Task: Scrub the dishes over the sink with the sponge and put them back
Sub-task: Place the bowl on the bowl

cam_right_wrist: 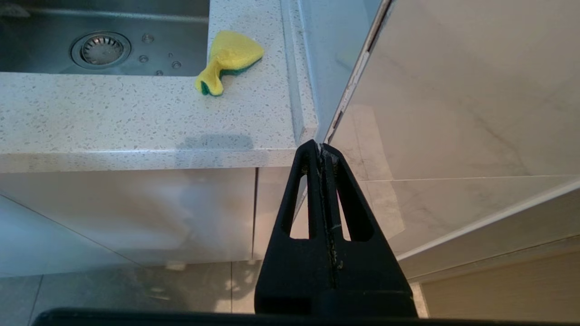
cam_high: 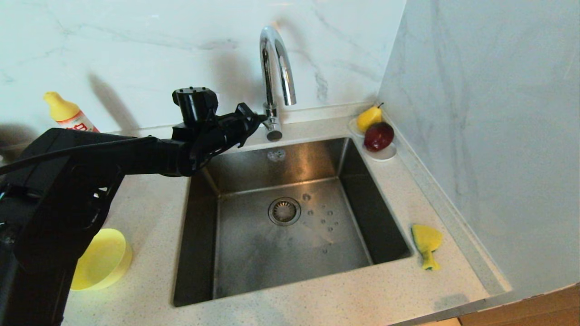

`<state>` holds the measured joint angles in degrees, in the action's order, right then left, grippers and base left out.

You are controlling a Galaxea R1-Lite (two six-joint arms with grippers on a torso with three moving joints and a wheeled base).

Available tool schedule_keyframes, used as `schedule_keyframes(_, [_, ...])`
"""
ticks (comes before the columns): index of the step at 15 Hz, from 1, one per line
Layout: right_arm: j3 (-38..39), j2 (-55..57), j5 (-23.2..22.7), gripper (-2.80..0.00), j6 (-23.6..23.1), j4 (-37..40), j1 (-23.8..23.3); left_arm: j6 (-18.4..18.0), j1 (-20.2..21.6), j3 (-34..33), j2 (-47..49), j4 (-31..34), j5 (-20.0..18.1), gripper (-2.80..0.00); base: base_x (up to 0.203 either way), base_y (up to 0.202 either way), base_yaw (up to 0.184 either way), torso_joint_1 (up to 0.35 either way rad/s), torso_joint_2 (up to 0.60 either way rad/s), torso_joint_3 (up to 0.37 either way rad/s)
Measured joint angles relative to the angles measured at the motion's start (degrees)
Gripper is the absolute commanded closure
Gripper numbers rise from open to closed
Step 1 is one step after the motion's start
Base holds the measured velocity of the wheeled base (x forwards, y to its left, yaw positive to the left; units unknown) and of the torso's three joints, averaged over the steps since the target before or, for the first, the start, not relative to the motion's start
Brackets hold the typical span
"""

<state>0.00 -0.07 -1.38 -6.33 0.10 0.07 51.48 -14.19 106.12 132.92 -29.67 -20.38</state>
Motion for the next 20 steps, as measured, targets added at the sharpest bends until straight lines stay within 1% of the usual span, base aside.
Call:
schedule_keyframes(3, [0.0,0.0,0.0,0.00,0.0,0.0,0.0,-0.3,0.0,2.5,1.7,0.5,2.9,0.00,0.000,0.000,0.000,0.000,0.00,0.000])
schedule_keyframes(4, [0.0,0.0,0.0,0.00,0.0,0.0,0.0,-0.4,0.0,2.8,2.0,0.6,3.3,0.00,0.000,0.000,0.000,0.000,0.00,0.000])
schedule_keyframes(10, [0.0,0.0,0.0,0.00,0.0,0.0,0.0,-0.5,0.2,3.1,2.6,0.7,3.8,0.00,0.000,0.000,0.000,0.000,0.00,0.000])
schedule_keyframes(13, [0.0,0.0,0.0,0.00,0.0,0.0,0.0,-0.4,0.2,2.2,1.8,0.9,4.3,0.00,0.000,0.000,0.000,0.000,0.00,0.000])
schedule_keyframes(17, [0.0,0.0,0.0,0.00,0.0,0.0,0.0,-0.3,-0.1,-2.2,-4.8,0.7,4.3,0.00,0.000,0.000,0.000,0.000,0.00,0.000])
schedule_keyframes(19, [0.0,0.0,0.0,0.00,0.0,0.0,0.0,-0.4,-0.5,-5.5,-10.7,0.7,4.3,0.00,0.000,0.000,0.000,0.000,0.00,0.000])
schedule_keyframes(20, [0.0,0.0,0.0,0.00,0.0,0.0,0.0,-1.2,-0.6,-7.8,-14.4,0.9,4.3,0.00,0.000,0.000,0.000,0.000,0.00,0.000])
